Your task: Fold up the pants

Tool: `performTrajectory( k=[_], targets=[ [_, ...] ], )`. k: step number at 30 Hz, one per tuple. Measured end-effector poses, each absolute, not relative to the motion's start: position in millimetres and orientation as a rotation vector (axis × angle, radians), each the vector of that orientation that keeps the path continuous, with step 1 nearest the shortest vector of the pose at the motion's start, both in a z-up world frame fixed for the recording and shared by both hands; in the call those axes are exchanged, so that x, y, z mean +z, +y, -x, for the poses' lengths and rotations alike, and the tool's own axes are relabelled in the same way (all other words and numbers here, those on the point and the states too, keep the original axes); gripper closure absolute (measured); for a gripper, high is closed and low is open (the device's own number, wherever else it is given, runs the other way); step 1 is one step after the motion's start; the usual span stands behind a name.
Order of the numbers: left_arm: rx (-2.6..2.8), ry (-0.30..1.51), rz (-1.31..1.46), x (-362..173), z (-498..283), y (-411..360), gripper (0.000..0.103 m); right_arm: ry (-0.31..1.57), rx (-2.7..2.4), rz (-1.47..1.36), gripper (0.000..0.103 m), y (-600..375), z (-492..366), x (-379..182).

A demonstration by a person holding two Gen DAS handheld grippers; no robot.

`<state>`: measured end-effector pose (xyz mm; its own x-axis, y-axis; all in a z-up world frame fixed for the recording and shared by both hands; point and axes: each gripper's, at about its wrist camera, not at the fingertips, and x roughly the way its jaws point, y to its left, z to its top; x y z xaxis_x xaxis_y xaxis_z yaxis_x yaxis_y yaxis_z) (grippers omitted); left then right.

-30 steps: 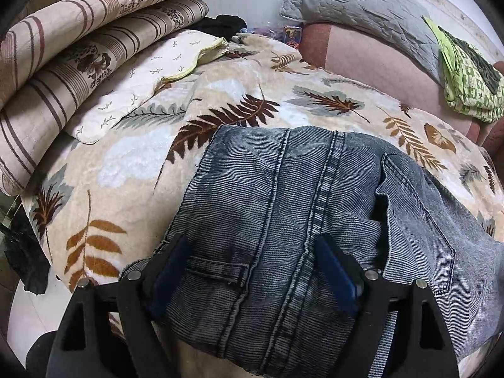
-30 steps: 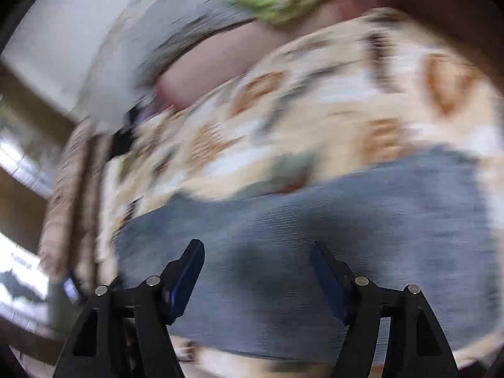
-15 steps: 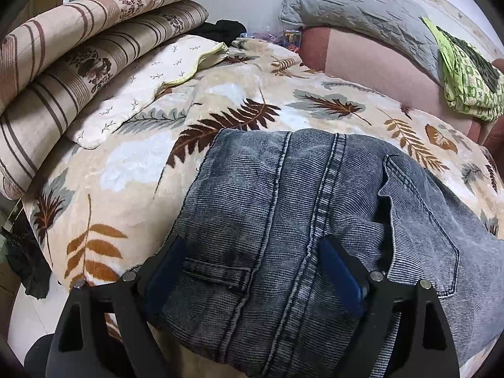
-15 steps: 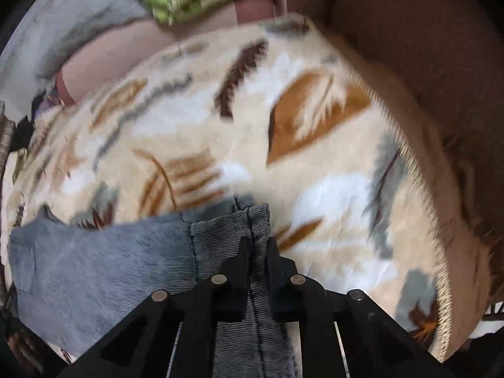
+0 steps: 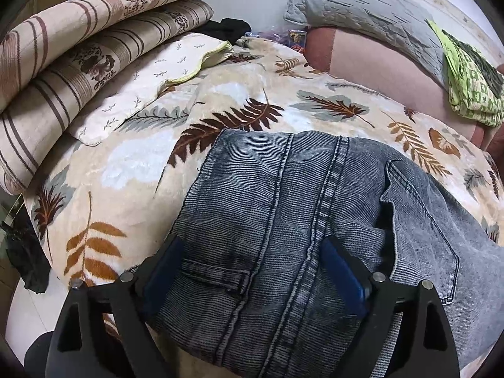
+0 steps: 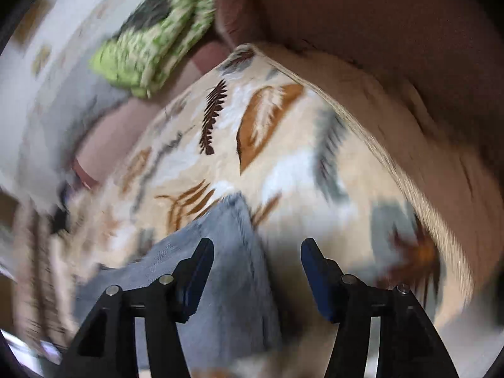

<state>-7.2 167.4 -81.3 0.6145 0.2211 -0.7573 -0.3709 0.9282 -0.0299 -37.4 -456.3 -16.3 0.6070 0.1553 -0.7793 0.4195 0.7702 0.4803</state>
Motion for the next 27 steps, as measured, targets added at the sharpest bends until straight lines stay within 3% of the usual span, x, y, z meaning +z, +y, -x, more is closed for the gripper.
performTrajectory(
  k=[4, 12, 13, 14, 15, 22, 25, 27],
  targets=[
    [0.348, 0.847, 0.208, -80.7, 6.9, 168.0, 0.013, 0.991, -0.068, -0.952, 0.042, -448.4, 76.7, -43.4],
    [0.347, 0.845, 0.232, -79.3, 8.7, 169.1, 0.013, 1.038, -0.14, -1.058, 0.04, -427.4, 62.3, -92.2],
    [0.346, 0.844, 0.232, -79.4, 8.8, 169.2, 0.013, 1.025, -0.147, -1.044, 0.044, -426.1, 58.9, -90.1],
    [0.347, 0.844, 0.232, -79.5, 8.9, 169.1, 0.013, 1.02, -0.154, -1.011, 0.075, -423.8, 57.8, -86.4],
    [0.344, 0.845, 0.232, -79.6, 9.0, 169.5, 0.013, 1.024, -0.169, -0.955, 0.092, -420.2, 54.0, -81.9],
    [0.34, 0.846, 0.232, -80.2, 8.1, 169.8, 0.013, 0.948, -0.238, -0.645, 0.092, -391.7, 47.4, -32.0],
    [0.34, 0.846, 0.236, -80.2, 7.4, 170.4, 0.013, 1.072, -0.26, -0.609, 0.086, -390.2, 32.4, -66.3],
    [0.338, 0.844, 0.234, -79.9, 8.2, 170.3, 0.013, 1.024, -0.242, -0.684, 0.084, -396.5, 38.5, -70.7]
  ],
)
